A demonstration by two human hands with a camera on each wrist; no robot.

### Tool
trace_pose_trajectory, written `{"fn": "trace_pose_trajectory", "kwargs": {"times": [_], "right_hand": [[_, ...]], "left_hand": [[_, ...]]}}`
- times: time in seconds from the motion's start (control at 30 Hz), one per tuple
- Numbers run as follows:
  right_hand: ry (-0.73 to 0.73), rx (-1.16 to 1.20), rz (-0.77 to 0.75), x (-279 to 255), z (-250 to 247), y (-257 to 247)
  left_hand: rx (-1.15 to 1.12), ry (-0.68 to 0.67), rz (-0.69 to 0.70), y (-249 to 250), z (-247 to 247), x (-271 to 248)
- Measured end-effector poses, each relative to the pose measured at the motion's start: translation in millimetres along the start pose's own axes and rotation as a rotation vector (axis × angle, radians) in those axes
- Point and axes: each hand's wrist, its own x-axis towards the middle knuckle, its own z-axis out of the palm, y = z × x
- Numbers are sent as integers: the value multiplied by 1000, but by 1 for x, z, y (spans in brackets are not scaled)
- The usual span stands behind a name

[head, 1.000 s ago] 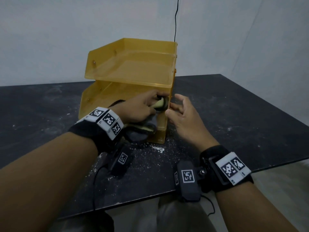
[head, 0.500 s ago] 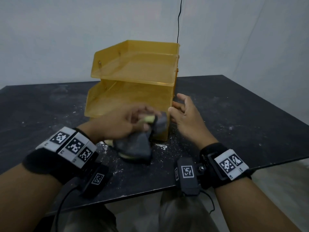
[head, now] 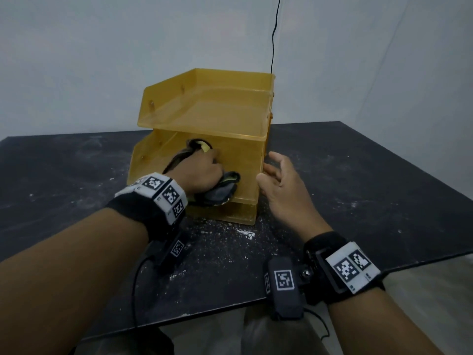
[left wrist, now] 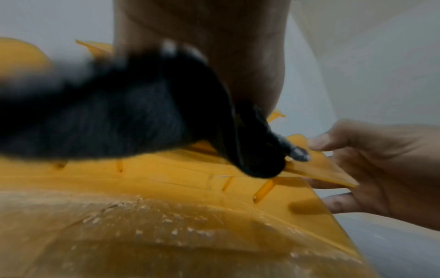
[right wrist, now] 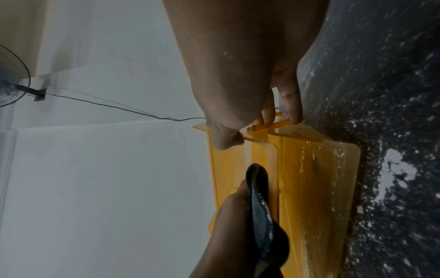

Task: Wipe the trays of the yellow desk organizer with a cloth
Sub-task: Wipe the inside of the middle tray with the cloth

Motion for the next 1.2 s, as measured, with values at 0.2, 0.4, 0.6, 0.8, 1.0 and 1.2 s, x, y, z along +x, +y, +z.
{"fn": "trace_pose_trajectory", "kwargs": {"times": [0.2, 0.4, 0.6, 0.8, 1.0, 1.2], "right_hand": [[-4, -33, -18, 0, 0, 2], [-4, 7, -8, 1, -2, 6], [69, -96, 10, -11, 7, -7], [140, -105, -85, -61, 27, -42], [-155, 319, 171, -57, 39, -52], [201, 552, 350, -45, 41, -60]], "left_hand": [[-119, -110, 93, 3, 6, 26], [-273, -220, 341, 12, 14, 3], [-444, -378, 385, -5, -12, -49], [-1009, -229, 383, -25, -17, -79], [-1118, 24, 232, -29, -18, -82], [-570, 332, 63, -43, -16, -77]]}}
